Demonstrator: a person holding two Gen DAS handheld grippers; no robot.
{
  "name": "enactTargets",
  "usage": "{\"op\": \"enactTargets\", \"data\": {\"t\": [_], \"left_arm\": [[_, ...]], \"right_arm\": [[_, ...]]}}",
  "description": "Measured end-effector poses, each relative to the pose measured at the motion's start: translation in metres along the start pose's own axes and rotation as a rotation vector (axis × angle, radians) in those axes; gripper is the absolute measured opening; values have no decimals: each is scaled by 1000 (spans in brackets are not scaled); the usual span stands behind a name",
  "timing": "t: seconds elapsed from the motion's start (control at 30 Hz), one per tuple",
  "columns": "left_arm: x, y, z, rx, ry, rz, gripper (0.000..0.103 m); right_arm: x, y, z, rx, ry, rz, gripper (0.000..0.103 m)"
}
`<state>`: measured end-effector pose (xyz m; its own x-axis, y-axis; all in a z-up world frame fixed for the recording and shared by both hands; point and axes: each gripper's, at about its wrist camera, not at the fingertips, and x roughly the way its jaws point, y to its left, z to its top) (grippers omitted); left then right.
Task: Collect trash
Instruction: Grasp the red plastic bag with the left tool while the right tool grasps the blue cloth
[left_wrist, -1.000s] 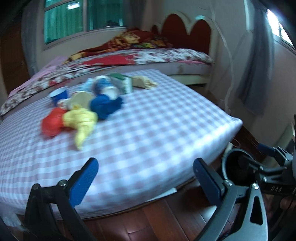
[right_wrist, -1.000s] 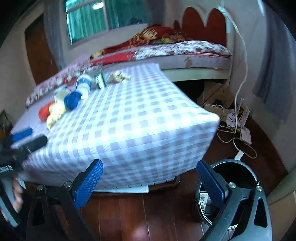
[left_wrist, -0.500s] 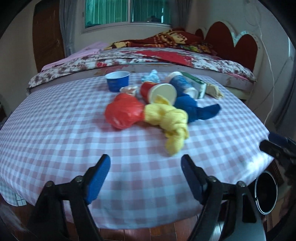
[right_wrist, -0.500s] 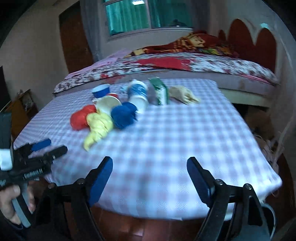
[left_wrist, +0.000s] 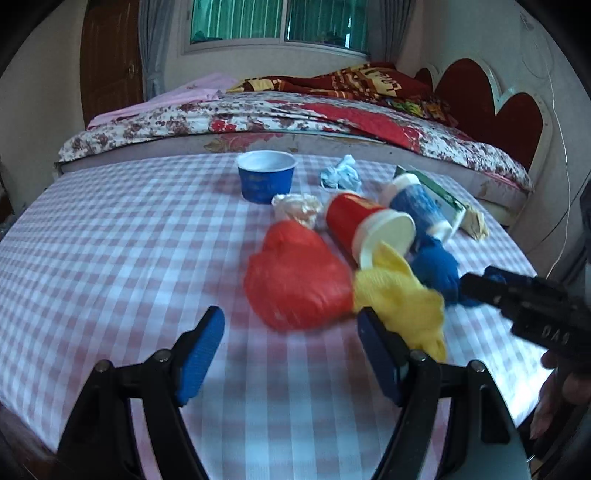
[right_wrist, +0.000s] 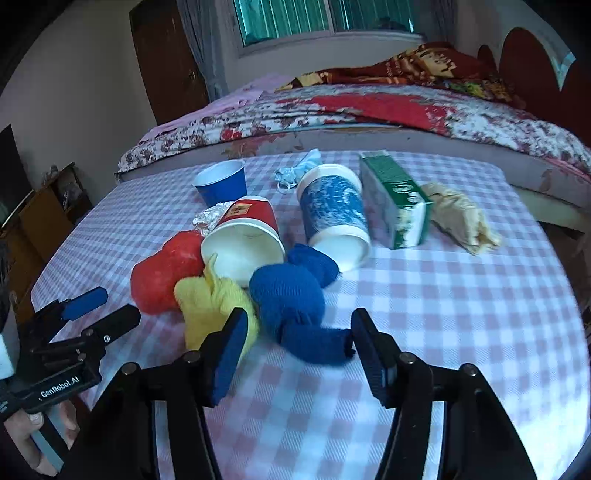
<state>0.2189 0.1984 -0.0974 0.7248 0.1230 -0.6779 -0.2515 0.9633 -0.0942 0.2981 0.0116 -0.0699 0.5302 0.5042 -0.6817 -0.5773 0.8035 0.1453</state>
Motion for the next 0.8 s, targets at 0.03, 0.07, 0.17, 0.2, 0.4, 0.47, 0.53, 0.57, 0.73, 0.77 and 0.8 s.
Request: {"op": "enactTargets", "data": {"t": [0.03, 0.07, 0.17, 0.2, 0.4, 0.47, 0.53, 0.57, 0.73, 0.77, 0.8], "left_arm": [[4, 1, 4, 4, -2, 2, 75], [8, 3, 7, 6, -2, 6, 75], [22, 10, 16, -3, 18, -7, 73], [24, 12, 18, -6, 21, -18, 73], [46, 8, 20, 19, 83, -89, 64], [50, 4, 19, 27, 98, -103, 47], [49, 2, 17, 34, 90, -110, 34], [46, 2, 17, 37, 80, -110, 28], [25, 5, 17, 52, 22, -82, 23], [22, 6, 18, 57, 17, -77, 22], [16, 5, 16, 67, 7, -68, 22]], "right_arm": [[5, -1, 2, 0, 10, 2, 54], [13, -1, 5, 0, 22, 6, 51], [26, -2, 7, 6, 49, 13, 46], [29, -1, 8, 7, 52, 20, 46], [36, 3, 9, -5, 63, 32, 43], [37, 1, 9, 1, 68, 42, 41], [36, -1, 10, 12, 70, 54, 38], [35, -2, 10, 18, 68, 60, 34], [21, -5, 7, 16, 35, 45, 30], [15, -7, 5, 17, 24, 41, 30], [11, -8, 4, 17, 17, 35, 29]]}}
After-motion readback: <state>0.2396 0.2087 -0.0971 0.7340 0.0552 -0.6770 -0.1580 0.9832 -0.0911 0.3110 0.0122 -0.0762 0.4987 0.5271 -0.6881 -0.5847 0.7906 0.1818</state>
